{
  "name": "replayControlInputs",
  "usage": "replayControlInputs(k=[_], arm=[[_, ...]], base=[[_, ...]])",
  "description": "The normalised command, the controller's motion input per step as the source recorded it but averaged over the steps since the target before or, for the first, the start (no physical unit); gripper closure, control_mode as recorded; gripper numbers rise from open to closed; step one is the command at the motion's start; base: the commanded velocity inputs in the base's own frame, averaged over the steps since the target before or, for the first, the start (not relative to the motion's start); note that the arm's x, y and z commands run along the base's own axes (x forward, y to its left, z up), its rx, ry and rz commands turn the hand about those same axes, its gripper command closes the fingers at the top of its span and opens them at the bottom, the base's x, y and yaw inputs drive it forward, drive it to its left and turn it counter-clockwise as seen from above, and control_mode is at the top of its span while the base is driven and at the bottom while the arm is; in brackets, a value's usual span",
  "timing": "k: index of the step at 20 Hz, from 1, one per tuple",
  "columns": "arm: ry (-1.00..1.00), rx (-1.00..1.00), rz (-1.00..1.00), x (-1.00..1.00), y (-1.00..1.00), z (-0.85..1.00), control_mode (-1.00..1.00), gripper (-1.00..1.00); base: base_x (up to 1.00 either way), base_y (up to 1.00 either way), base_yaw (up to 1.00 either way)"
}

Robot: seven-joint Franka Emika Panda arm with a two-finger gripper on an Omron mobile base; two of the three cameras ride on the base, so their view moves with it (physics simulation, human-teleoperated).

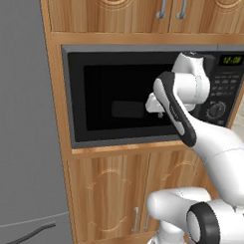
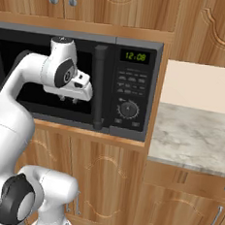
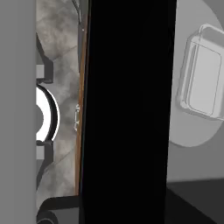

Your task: Open the microwave door.

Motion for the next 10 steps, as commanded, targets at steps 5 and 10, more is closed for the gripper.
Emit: replayControlInputs(k=[5,10], arm=[[-0.07,0.0,0.0,-0.39,0.0,0.0,-1.0,-1.0],[-0.11,0.0,0.0,-0.48,0.0,0.0,-1.0,-1.0]], base=[[0.0,0.0,0.0],[0.0,0.0,0.0]])
